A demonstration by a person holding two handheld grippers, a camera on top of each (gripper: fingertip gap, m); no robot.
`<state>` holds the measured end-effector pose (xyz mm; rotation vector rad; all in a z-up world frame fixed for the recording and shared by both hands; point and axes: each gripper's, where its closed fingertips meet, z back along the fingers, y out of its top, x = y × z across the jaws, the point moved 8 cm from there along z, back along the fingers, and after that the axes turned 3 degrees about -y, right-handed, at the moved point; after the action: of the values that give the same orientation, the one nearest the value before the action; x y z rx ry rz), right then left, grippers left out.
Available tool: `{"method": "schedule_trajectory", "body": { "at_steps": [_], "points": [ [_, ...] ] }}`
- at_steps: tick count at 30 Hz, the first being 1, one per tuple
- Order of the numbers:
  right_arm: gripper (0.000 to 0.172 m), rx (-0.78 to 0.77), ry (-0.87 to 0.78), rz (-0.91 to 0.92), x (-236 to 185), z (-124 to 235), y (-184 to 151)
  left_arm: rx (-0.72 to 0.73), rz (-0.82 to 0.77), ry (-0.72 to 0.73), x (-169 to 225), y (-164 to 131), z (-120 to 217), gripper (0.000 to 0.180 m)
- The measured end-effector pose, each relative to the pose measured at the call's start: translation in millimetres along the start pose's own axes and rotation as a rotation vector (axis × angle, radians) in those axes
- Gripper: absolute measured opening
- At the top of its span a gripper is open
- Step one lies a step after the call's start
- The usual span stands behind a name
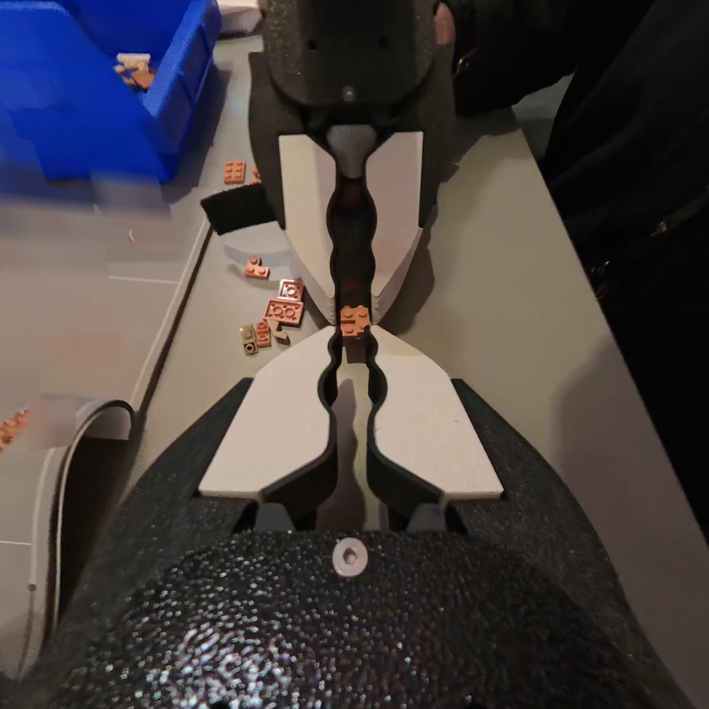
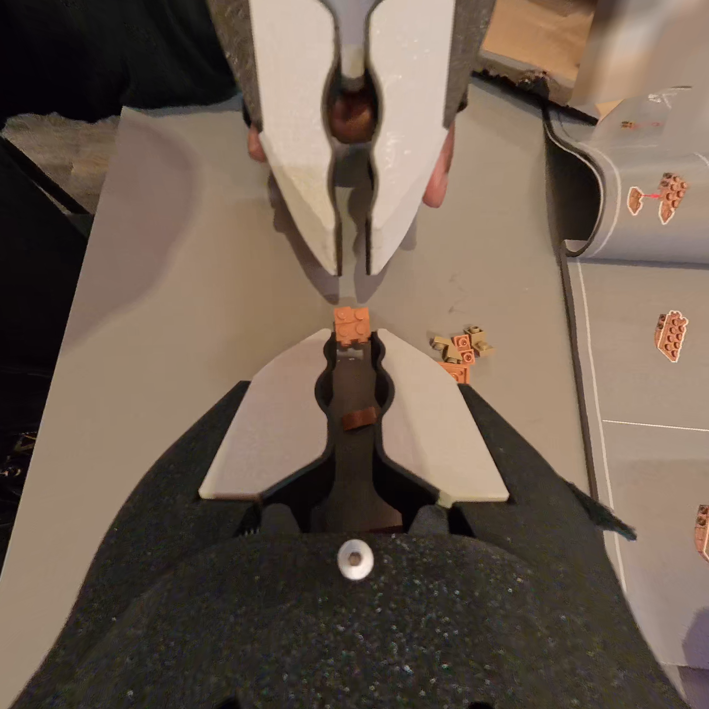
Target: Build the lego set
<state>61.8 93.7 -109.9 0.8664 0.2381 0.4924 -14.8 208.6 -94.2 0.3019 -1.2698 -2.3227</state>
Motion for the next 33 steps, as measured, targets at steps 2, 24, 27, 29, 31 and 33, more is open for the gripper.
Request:
{"method": "schedule_trajectory", "body": {
  "at_steps": [2,24,27,29,31,33],
  "points": [
    [0.017,0.010,-0.001,-0.006,0.6,0.9,0.2,0.001,-0.054,0.018,2.9,1.9,-2.5,0.011],
    [0.017,0.086,-0.007,-0.046,4.3,6.7,0.9,0.003,-0.110,0.053,3.5,1.9,-9.7,0.000],
    [0.017,0.087,-0.010,-0.045,4.4,6.7,0.9,0.003,-0.109,0.055,3.3,1.9,-9.7,0.000],
    [0.017,0.085,-0.012,-0.044,4.3,6.5,0.9,0.002,-0.107,0.058,3.0,1.9,-9.7,0.000],
    [0.017,0.081,-0.014,-0.041,4.1,6.1,0.9,-0.004,-0.105,0.057,3.1,1.5,-9.9,0.000],
    [0.017,0.075,-0.013,-0.037,3.7,5.4,0.7,-0.011,-0.104,0.054,3.3,1.0,-10.4,0.000]
  ]
}}
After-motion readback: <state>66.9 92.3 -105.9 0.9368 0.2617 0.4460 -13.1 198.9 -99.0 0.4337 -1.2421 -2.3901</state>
